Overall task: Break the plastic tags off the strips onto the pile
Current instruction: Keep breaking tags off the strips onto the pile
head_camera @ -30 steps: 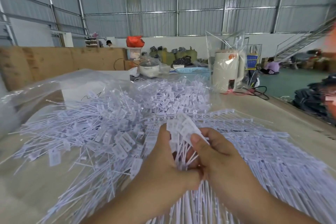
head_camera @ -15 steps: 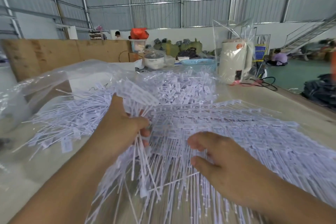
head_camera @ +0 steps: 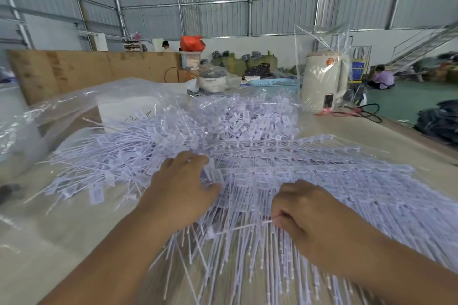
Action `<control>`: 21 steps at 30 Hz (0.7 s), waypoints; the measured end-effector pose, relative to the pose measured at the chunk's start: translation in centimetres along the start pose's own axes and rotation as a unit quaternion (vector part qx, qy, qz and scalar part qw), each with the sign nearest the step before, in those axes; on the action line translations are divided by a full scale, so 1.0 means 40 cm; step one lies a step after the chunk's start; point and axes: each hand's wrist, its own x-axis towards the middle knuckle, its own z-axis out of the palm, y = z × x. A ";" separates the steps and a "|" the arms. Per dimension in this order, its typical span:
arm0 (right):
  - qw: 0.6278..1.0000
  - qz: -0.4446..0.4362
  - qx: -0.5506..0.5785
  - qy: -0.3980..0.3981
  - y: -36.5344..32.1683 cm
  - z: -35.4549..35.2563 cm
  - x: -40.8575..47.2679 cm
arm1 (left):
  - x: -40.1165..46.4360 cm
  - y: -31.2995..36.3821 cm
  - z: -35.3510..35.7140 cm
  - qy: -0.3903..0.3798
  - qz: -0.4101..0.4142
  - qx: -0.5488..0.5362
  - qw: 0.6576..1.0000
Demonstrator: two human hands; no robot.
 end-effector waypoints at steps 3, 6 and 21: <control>0.999 0.009 0.010 0.037 0.005 -0.017 -0.002 | 0.006 -0.009 0.009 -0.041 -0.002 0.027 0.999; 0.994 0.017 0.038 0.097 0.010 -0.031 -0.003 | 0.010 -0.029 0.012 -0.033 -0.009 0.035 0.999; 0.982 0.040 0.067 0.174 -0.002 -0.030 -0.005 | -0.042 0.074 -0.063 -0.120 0.128 -0.521 0.835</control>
